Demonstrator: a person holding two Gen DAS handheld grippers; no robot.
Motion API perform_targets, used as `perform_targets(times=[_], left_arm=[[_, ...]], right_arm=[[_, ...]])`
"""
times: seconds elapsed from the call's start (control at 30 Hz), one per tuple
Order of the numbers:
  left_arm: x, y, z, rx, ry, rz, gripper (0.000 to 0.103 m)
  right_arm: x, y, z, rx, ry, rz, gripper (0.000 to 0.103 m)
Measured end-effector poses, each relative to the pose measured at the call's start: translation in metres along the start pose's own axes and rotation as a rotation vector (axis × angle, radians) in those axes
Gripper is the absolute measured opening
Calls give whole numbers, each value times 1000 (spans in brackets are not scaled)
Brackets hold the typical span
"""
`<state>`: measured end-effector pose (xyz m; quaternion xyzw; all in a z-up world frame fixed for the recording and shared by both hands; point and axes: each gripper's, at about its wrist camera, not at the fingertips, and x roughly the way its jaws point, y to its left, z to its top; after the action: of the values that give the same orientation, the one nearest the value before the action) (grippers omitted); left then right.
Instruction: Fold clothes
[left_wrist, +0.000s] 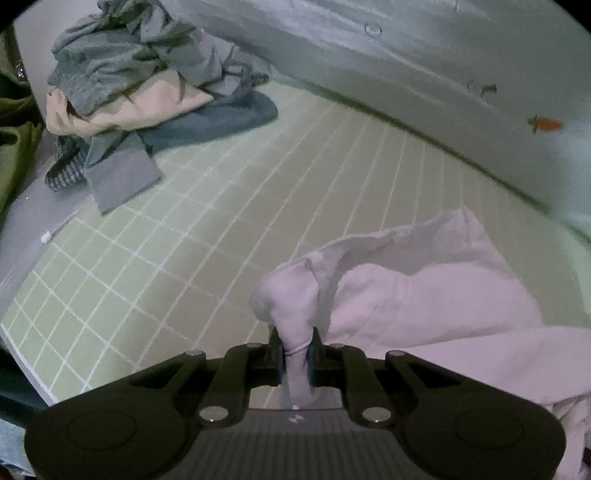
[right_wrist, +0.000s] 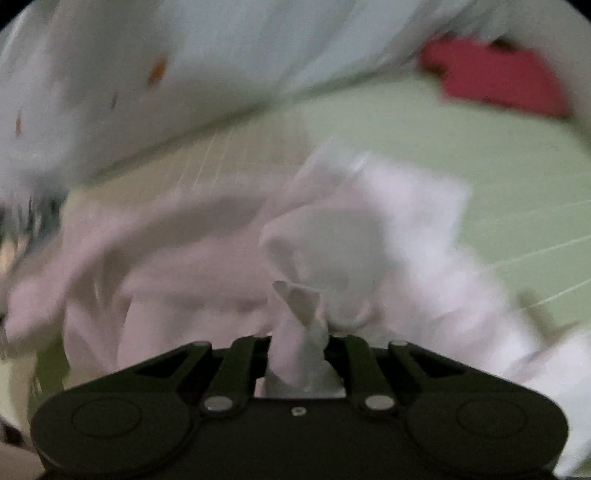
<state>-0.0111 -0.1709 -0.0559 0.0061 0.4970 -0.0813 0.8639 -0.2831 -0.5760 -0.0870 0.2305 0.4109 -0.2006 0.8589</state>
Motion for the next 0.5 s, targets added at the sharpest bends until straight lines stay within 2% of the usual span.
perform_targets(times=[0.1, 0.13, 0.27, 0.4, 0.5], left_arm=[[8, 1, 0, -11, 22, 3, 14], [11, 2, 1, -22, 29, 3, 14], [26, 7, 7, -67, 53, 1, 14], [48, 8, 26, -117, 66, 3, 14], [71, 5, 47, -160, 79, -2, 14]], right_arm=[[29, 34, 9, -156, 24, -69, 12], [34, 37, 15, -168, 26, -73, 11], [58, 37, 36, -107, 1, -42, 10], [86, 48, 70, -124, -30, -90, 10], [122, 58, 116, -110, -62, -125, 10]])
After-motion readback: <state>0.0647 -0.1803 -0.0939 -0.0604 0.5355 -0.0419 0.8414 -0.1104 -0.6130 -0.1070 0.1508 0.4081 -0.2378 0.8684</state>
